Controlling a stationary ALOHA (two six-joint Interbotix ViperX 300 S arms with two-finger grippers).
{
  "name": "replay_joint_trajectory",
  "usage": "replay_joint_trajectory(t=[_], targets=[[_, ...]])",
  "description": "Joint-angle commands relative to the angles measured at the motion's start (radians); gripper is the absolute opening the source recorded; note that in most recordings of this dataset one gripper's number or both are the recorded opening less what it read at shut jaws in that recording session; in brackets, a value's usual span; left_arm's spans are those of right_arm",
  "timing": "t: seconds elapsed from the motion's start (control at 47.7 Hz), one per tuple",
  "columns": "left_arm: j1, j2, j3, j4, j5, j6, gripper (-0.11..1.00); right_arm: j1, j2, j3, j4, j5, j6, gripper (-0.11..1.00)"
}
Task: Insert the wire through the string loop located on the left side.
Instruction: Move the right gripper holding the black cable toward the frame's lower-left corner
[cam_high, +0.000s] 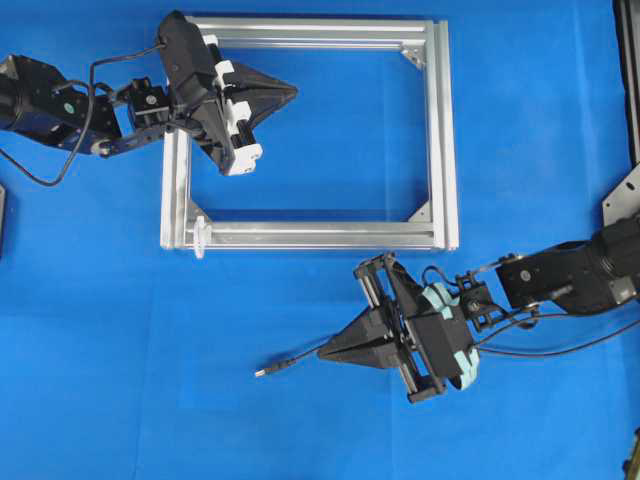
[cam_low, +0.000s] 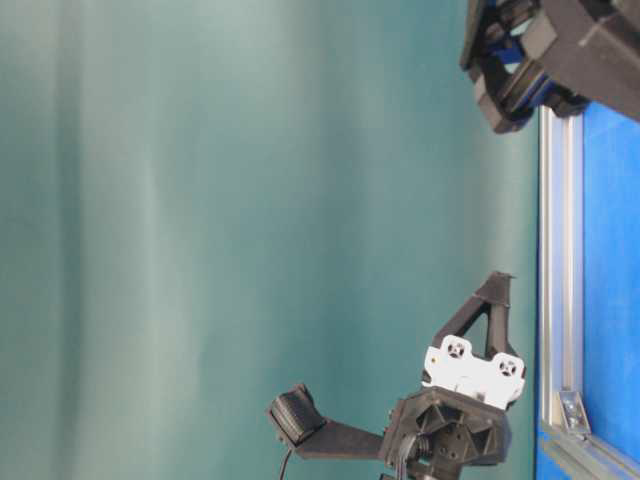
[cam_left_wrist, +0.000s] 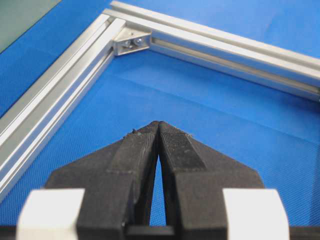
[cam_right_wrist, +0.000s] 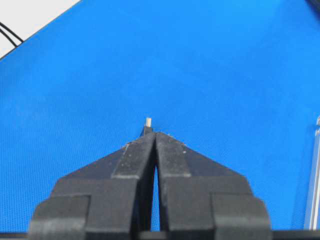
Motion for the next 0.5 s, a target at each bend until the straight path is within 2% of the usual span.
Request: replay_joint_trajectory(t=[0.0, 0.482], targets=[[-0.021, -0.041, -0.009, 0.029, 0.0, 0.006, 0.0, 0.0, -0.057, -0.009, 0.003, -0.008, 0.006, 0.01], [-0.021, -0.041, -0.008, 0.029, 0.002, 0.006, 0.0, 0.002, -0.055, -0.009, 0.005, 0.011, 0.028, -0.02]])
